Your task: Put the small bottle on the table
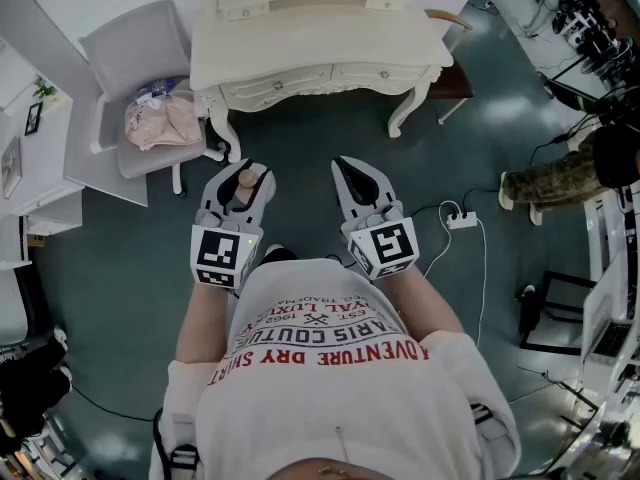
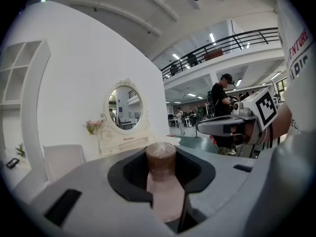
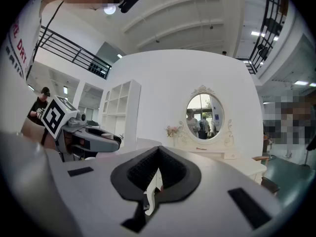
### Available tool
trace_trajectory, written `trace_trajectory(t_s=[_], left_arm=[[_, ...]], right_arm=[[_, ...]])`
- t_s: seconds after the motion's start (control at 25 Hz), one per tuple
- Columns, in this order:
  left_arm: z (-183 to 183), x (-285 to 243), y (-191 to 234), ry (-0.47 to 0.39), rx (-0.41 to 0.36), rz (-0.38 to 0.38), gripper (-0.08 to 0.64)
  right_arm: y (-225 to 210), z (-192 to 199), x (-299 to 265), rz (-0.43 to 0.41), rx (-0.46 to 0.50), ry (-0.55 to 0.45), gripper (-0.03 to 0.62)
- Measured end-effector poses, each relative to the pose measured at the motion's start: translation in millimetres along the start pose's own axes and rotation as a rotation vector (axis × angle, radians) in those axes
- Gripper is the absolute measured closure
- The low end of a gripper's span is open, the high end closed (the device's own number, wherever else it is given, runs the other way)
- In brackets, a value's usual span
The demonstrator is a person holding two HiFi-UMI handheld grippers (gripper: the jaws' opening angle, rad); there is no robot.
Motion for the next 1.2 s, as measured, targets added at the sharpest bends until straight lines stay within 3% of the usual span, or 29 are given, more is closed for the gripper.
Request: trace_trajectory(t_s=[0.76, 1.2], left_arm=[[1.8, -38.6, 14.1, 0.032, -0.017, 0.018, 0.434], [-0.9, -112.7, 101.2, 0.007, 0.008, 0.034, 0.434]], right_arm=[[-29.4, 5.9, -27.1, 0.036, -0.064, -0.005, 0.594], [-66.1, 7.8, -133.3, 0.077, -0.082, 0.025, 0.594]])
Point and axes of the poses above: the fingertips, and each gripper's own axes: x backward along the fingers, y to its left, z out of its underside, the point moved 8 cm from there along x, backward along the fingers, and after that the axes turned 2 degrees about y, right-handed, at the moved point
